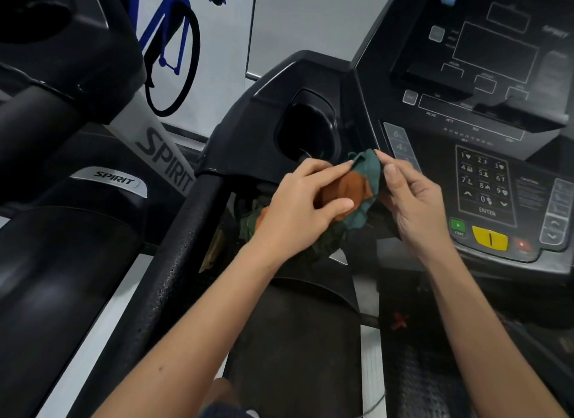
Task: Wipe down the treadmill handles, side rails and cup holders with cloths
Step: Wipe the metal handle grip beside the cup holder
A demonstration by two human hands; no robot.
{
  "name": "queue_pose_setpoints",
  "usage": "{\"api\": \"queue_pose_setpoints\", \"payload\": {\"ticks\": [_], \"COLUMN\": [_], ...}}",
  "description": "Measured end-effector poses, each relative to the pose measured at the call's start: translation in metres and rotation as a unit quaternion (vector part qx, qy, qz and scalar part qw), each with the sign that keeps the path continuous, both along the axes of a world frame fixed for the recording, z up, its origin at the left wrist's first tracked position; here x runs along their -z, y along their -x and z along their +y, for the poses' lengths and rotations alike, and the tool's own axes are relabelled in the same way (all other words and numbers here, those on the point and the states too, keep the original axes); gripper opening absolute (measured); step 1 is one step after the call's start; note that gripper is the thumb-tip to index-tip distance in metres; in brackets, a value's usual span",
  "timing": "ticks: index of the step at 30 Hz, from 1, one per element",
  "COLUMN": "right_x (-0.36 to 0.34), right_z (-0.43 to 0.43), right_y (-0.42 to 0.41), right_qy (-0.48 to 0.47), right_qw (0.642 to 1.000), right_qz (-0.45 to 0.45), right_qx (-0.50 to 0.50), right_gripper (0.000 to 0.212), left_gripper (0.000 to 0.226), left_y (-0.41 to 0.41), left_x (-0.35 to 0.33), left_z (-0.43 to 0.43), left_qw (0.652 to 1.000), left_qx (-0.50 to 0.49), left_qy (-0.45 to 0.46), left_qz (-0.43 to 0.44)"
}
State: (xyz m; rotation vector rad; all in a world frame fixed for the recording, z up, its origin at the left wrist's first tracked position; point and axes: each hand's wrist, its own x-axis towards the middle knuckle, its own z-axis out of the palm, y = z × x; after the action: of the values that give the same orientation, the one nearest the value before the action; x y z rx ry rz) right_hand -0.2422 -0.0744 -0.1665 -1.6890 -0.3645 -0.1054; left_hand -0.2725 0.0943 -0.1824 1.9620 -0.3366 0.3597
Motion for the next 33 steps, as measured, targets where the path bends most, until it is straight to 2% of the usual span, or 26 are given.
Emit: {"api": "queue_pose_setpoints", "payload": {"ticks": [4,6,9,11,13,15,17,19,22,24,28,33], "right_x": [0.002,0.003,0.004,0.004,0.003,0.003,0.002,0.002,0.003,0.004,0.005,0.005], "right_z": [0.000,0.000,0.000,0.000,0.000,-0.001,-0.001,-0.001,0.000,-0.001,-0.001,-0.001], "right_y": [-0.002,-0.003,-0.003,-0.003,-0.004,-0.003,-0.003,-0.003,-0.003,-0.003,-0.004,-0.005], "right_qy": [-0.007,-0.015,-0.017,-0.017,-0.012,-0.010,-0.013,-0.013,-0.020,-0.026,-0.031,-0.039], "right_qw": [1.000,1.000,1.000,1.000,1.000,1.000,1.000,1.000,1.000,1.000,1.000,0.999], "right_qz": [-0.001,-0.002,-0.005,-0.006,-0.006,-0.004,-0.002,-0.002,0.000,0.001,0.003,0.008], "right_qx": [0.009,0.009,0.003,0.002,0.003,0.002,0.000,0.004,0.008,0.007,0.006,0.003], "right_gripper": [0.048,0.049,0.046,0.044,0.044,0.044,0.046,0.048,0.046,0.045,0.045,0.046], "left_gripper": [0.033,0.026,0.031,0.031,0.042,0.053,0.053,0.044,0.020,0.017,0.030,0.025], "left_y": [0.007,0.012,0.015,0.011,0.004,-0.005,-0.012,-0.019,-0.025,-0.027,-0.023,-0.026], "left_x": [0.022,0.036,0.046,0.042,0.031,0.016,0.002,-0.006,-0.003,0.003,0.016,0.006], "left_z": [0.020,0.034,0.043,0.036,0.023,0.014,0.011,0.012,0.020,0.033,0.061,0.044], "left_qw": [0.997,0.995,0.996,0.995,0.993,0.995,0.997,0.989,0.973,0.970,0.979,0.982], "left_qx": [-0.020,-0.027,-0.023,-0.012,0.009,0.048,0.082,0.108,0.126,0.129,0.127,0.138], "left_qy": [0.003,0.021,0.031,0.001,-0.044,-0.051,-0.013,0.047,0.126,0.125,0.048,0.064], "left_qz": [-0.078,-0.091,-0.077,-0.099,-0.109,-0.072,0.004,0.086,0.146,0.164,0.154,0.110]}}
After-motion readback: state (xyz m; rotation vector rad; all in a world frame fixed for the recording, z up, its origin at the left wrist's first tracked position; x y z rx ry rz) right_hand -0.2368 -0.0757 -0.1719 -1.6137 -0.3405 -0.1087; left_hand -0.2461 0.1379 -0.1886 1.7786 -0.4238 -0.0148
